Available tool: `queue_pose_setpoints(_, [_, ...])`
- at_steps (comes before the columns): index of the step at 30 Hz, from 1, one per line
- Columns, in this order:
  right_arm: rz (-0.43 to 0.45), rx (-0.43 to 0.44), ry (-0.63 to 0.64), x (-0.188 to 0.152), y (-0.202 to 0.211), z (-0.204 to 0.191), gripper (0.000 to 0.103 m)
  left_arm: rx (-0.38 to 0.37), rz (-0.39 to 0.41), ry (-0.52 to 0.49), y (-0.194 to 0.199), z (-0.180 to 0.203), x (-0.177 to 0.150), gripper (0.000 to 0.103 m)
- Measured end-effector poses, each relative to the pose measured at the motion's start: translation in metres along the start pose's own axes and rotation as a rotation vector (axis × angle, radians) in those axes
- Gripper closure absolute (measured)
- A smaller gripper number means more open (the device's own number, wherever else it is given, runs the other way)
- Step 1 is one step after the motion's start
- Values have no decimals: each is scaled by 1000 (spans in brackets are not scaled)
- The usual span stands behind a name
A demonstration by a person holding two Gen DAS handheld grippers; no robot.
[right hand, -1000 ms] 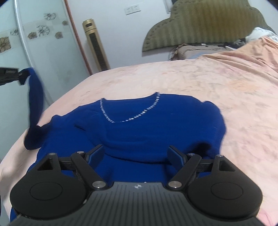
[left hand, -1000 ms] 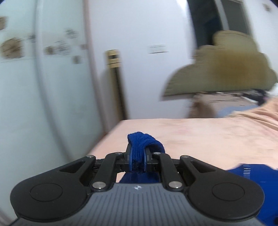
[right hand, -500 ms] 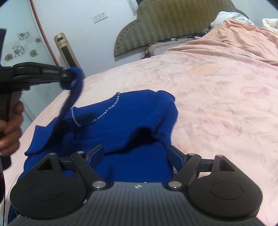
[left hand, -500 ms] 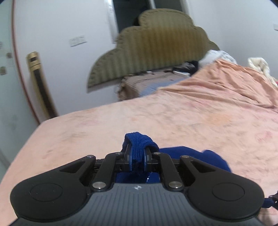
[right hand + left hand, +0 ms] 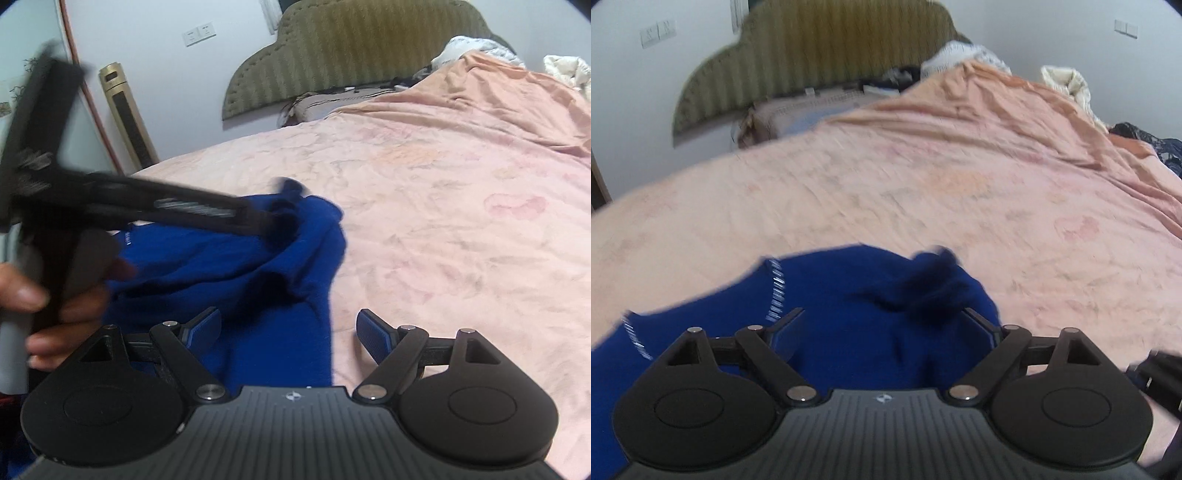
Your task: Fold small clothes
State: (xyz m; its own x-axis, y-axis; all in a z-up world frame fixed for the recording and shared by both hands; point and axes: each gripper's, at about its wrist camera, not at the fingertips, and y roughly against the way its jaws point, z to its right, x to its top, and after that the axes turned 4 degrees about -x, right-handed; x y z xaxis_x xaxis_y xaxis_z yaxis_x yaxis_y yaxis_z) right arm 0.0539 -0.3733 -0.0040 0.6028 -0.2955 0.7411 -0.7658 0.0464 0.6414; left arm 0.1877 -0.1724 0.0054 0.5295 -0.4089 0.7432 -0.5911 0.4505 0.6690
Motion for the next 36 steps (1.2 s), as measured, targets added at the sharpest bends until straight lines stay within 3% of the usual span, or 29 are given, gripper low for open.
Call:
queue_pose_setpoints(5, [33, 27, 27, 20, -4, -7, 20, 140, 58, -6, 55, -41, -14, 13])
queue_pose_setpoints(10, [71, 64, 121, 41, -26, -30, 20, 336, 46, -4, 89, -92, -73, 13])
queue_pose_setpoints(12, [98, 13, 172, 48, -39, -35, 20, 396, 18, -14, 98, -110, -100, 13])
queue_pose_setpoints(15, [98, -140, 281, 56, -69, -42, 21, 459, -22, -26, 105, -132, -136, 13])
queue_pose_setpoints(16, [88, -160, 319, 58, -78, -44, 28, 481, -38, -30, 105, -139, -147, 13])
queue_pose_setpoints(18, [63, -156, 342, 60, -90, -47, 57, 534, -72, -35, 101, -148, -162, 13])
queue_pose_setpoints(20, [33, -164, 342, 61, -99, -48, 79, 567, -34, -27, 103, -152, -169, 12])
queue_pose_setpoints(23, [14, -147, 321, 59, -97, -48, 81, 679, -26, 13, 101, -161, -168, 12])
queue_pose_setpoints(25, [10, -71, 268, 58, -87, -44, 81, 742, -34, 49, 101, -172, -170, 11])
queue_pose_setpoints(26, [1, -42, 257, 58, -86, -43, 77, 738, -42, 76, 101, -178, -171, 11])
queue_pose_setpoints(29, [-21, -114, 287, 51, -90, -43, 57, 698, -34, 159, 107, -187, -171, 11])
queue_pose_setpoints(31, [-8, -172, 278, 47, -85, -42, 55, 707, -26, 166, 110, -186, -170, 11])
queue_pose_setpoints(33, [28, -133, 258, 42, -70, -42, 45, 718, -27, 152, 108, -183, -173, 11])
queue_pose_setpoints(34, [24, -121, 276, 39, -68, -43, 31, 717, -38, 145, 105, -184, -175, 11])
queue_pose_setpoints(35, [1, -131, 310, 34, -71, -45, 25, 721, -38, 142, 104, -184, -176, 11])
queue_pose_setpoints(36, [-27, -165, 334, 30, -75, -45, 26, 719, -43, 146, 107, -182, -175, 12])
